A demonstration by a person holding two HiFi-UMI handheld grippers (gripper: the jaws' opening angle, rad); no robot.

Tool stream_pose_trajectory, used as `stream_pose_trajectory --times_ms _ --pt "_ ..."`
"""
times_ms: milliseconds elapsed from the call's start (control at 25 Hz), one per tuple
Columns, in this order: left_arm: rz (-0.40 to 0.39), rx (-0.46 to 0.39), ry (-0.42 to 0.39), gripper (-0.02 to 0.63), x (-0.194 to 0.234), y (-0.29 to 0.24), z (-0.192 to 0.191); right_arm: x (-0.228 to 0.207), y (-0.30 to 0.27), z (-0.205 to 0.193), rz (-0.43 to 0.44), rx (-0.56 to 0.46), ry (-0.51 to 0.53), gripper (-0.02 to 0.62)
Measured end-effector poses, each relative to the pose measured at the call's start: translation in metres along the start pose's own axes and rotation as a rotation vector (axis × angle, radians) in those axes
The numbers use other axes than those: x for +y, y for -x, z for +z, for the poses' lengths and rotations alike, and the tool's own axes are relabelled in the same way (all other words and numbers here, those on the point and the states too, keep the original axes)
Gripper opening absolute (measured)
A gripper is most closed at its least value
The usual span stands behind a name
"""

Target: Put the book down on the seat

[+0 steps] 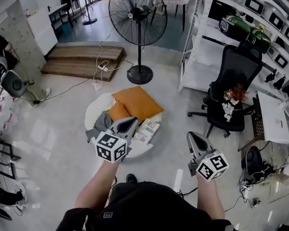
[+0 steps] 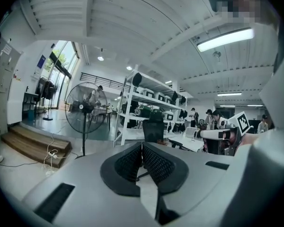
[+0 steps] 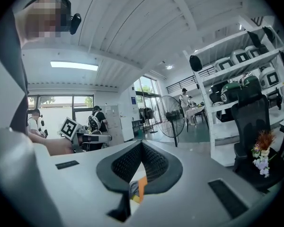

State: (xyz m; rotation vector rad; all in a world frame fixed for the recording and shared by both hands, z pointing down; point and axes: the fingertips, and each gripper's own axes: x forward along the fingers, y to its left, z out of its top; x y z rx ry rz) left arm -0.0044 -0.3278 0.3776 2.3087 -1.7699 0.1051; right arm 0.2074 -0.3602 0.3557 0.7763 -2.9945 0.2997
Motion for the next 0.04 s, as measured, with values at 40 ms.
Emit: stream_pose_trajectory --times_ms 40 --pt "0.0 0.002 0.001 0.005 0.0008 -0.0013 -0.0005 -0.0017 0.0 -0.0013 -0.003 0.006 0.0 0.008"
